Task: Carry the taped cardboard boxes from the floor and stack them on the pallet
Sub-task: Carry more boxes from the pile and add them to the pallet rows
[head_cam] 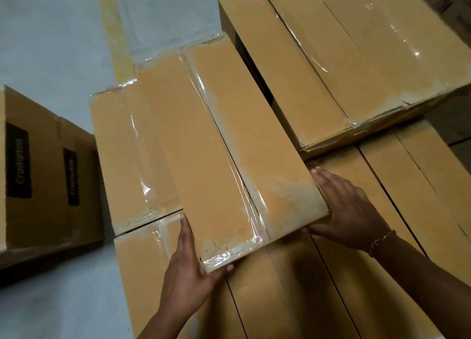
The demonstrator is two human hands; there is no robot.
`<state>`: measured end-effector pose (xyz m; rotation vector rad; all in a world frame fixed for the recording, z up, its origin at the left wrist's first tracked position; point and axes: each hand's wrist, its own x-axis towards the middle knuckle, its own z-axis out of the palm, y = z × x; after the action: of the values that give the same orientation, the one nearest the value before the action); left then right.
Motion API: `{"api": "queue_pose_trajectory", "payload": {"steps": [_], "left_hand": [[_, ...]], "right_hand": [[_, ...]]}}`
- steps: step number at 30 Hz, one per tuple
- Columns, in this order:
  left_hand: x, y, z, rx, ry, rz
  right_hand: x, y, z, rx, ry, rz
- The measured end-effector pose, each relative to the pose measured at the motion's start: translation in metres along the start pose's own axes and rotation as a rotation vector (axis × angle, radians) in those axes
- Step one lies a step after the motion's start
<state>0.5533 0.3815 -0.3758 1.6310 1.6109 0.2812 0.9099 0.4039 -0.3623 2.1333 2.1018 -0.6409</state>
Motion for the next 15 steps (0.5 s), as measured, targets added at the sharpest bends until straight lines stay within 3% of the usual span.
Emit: {"api": "queue_pose_trajectory", "payload": {"steps": [7, 15], "left_hand": [[0.027, 0.000, -0.015, 0.074, 0.016, 0.000], [0.070, 0.007, -0.030, 0.081, 0.025, 0.018]], "right_hand": [[0.022, -0.011, -0.006, -0.145, 0.151, 0.028], [0.064, -0.019, -0.027, -0.214, 0.118, 0.124]]}}
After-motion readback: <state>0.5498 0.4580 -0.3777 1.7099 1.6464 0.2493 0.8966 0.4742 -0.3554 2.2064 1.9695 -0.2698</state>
